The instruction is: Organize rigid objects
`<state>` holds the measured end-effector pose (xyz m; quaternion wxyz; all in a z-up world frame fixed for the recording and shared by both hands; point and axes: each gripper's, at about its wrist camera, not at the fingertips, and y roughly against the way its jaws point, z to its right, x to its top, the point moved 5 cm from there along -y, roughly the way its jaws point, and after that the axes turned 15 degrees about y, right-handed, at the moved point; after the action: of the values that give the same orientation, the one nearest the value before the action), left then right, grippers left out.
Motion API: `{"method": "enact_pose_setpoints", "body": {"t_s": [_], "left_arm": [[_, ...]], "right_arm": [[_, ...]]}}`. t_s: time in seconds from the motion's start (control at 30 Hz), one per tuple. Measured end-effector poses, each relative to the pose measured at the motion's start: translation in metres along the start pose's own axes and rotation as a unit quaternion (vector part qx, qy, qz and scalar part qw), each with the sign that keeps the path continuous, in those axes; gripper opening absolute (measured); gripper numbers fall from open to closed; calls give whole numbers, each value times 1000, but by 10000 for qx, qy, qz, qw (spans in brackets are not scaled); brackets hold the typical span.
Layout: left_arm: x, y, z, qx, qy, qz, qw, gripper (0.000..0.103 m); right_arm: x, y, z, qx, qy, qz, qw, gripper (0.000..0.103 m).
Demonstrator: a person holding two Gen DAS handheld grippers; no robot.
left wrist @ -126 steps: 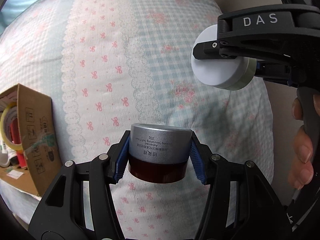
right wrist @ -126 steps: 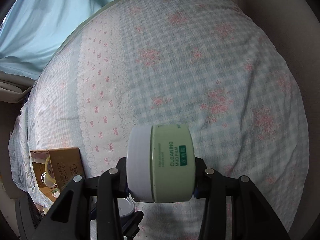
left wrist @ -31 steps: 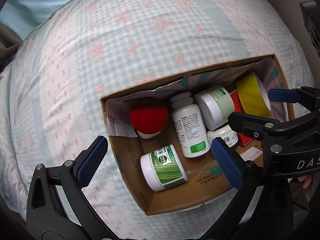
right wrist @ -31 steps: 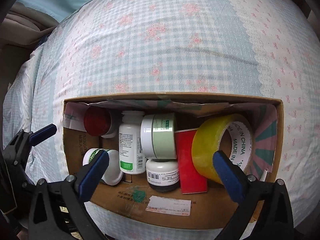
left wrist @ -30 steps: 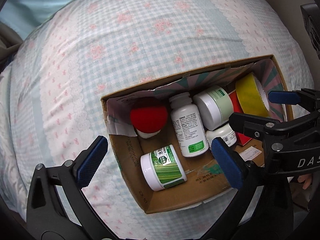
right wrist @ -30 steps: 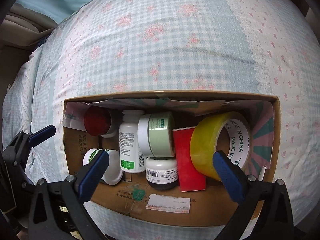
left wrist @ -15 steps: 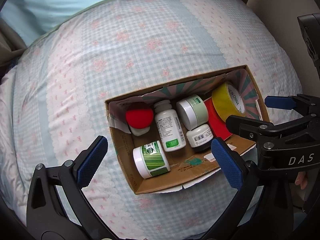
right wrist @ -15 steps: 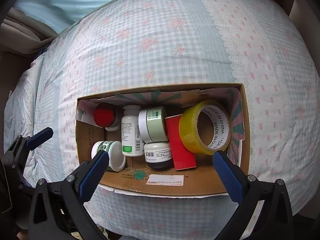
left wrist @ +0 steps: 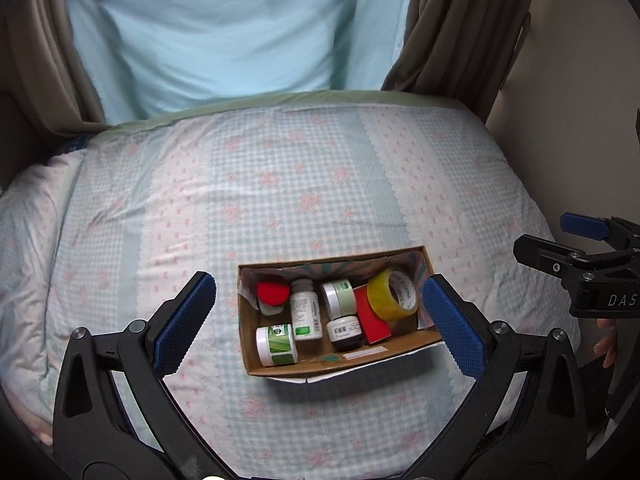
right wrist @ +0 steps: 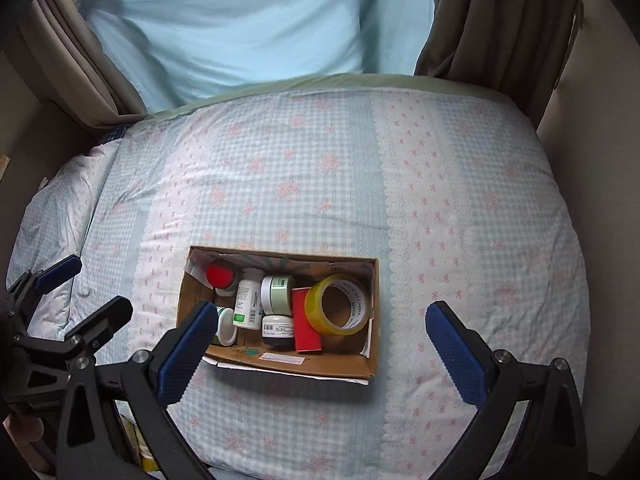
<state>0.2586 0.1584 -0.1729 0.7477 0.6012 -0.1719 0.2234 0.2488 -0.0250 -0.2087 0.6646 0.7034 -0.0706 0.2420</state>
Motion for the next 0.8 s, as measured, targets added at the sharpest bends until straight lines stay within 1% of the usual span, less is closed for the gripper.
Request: {"method": "enact_pose_setpoints", "body": {"t_s": [0.07,0.13,0.23,0.3,0.4,0.5,0.63,0.8], "left_arm": [[12,38,12,-97,82,407,9991,103],[20,77,25,-239,122,813,9963,103],[24,130,40,-465,181,1397,9889,103],[20,156,46,-521,233,1674,9842,103],[13,180,50,-534,301,1885,9802,103],[0,192,52,-532,343,1997,9778,103],[-19,199,57,-453,342,2083,9764,103],[-31,205,62,-373,327,2196,9743,103]], "right_arm": [[5,43,11,-211,60,340,9992,103],[7,84,19,-375,113,673,9970,103],[6,138,25,-538,158,1113,9922,103],[3,168,26,-683,177,1372,9880,103],[-6,202,28,-904,126,1700,9812,103],[-22,222,31,-950,-11,1912,9769,103],[-40,235,30,-1123,-20,2099,9712,103],[-51,240,28,-1145,35,2243,9678,103]]}}
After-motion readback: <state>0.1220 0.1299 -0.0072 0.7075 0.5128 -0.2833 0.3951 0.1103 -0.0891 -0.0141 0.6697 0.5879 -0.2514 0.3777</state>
